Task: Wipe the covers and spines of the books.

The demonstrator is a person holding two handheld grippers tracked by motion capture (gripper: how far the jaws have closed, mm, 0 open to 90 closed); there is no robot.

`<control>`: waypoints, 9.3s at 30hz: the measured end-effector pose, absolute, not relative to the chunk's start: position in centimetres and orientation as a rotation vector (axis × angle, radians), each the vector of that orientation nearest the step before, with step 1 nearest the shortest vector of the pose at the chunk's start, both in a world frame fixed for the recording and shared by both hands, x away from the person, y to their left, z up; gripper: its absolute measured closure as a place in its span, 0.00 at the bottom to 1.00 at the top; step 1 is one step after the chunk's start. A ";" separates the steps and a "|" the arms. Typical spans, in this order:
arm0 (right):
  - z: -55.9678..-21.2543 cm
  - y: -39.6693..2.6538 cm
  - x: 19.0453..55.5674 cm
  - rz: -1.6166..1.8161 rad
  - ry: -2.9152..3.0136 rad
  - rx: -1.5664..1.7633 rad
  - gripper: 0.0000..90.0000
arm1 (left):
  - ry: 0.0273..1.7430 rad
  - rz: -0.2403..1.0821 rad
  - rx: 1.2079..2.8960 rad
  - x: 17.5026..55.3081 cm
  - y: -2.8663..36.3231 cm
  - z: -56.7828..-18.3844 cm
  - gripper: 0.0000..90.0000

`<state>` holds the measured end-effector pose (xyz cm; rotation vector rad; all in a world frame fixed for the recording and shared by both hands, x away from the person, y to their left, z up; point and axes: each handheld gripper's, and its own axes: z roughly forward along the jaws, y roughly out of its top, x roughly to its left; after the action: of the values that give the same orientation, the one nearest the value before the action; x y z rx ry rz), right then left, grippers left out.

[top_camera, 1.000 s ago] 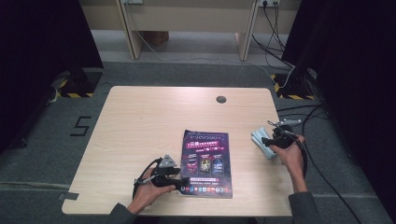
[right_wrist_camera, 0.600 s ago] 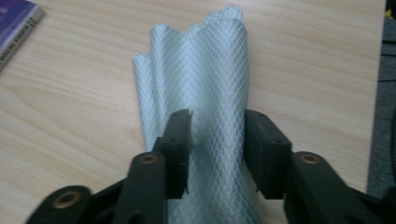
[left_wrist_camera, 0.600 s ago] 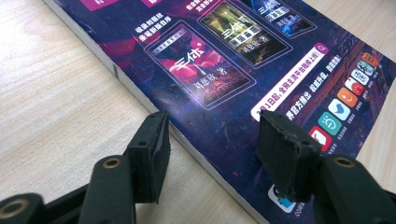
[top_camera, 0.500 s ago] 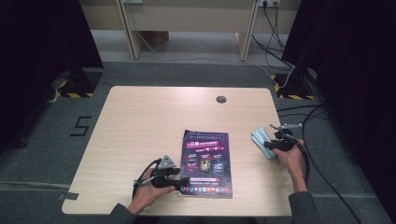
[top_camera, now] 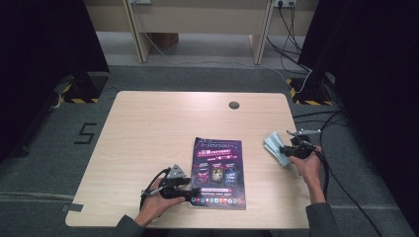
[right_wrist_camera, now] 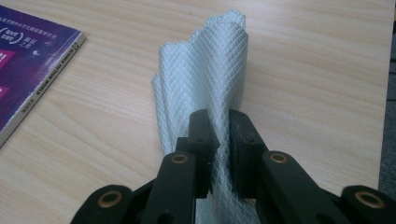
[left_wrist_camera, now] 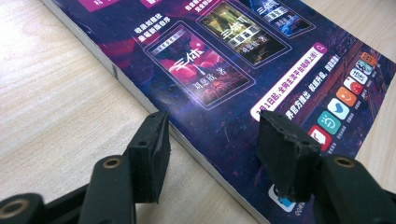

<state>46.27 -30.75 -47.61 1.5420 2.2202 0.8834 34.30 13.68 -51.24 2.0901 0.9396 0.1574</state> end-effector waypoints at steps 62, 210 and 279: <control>-48.4 -13.2 49.7 0.814 2.428 1.212 0.91 | 0.928 0.161 2.097 34.3 13.7 -51.3 0.48; -48.8 -8.9 43.5 0.908 2.595 0.984 0.90 | 0.907 0.162 2.097 33.6 13.5 -51.3 0.48; -48.7 -12.2 41.6 0.916 2.592 1.037 0.89 | 0.883 0.133 2.139 30.8 14.6 -51.1 0.50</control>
<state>41.63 -12.17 -48.72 1.0373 2.5916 0.9164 30.83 14.55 -51.07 2.1389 0.8826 0.1328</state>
